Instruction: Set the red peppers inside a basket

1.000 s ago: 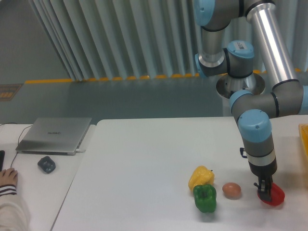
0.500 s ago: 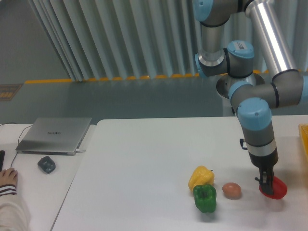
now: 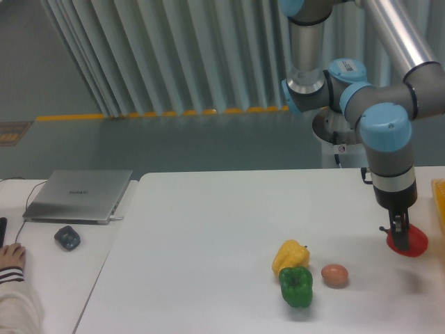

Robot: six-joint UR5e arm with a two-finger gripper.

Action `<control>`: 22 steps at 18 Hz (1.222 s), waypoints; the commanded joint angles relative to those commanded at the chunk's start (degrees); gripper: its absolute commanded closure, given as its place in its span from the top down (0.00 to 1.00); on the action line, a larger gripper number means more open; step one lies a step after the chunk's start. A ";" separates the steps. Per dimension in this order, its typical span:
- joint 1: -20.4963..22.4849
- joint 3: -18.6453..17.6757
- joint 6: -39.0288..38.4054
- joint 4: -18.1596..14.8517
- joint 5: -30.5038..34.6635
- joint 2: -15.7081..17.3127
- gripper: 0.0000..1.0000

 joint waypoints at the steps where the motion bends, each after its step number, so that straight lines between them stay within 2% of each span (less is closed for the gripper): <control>1: 1.75 -0.09 4.12 -0.17 -0.09 1.14 0.49; 9: 9.14 0.00 17.33 0.17 -0.26 1.24 0.49; 12: 11.25 0.00 18.92 2.45 -0.35 0.18 0.49; 17: 15.38 -0.09 19.80 4.12 -0.44 -0.96 0.49; 20: 18.37 -0.26 29.26 6.06 -0.35 -2.28 0.49; 22: 18.82 -0.26 33.41 7.72 -0.26 -2.72 0.49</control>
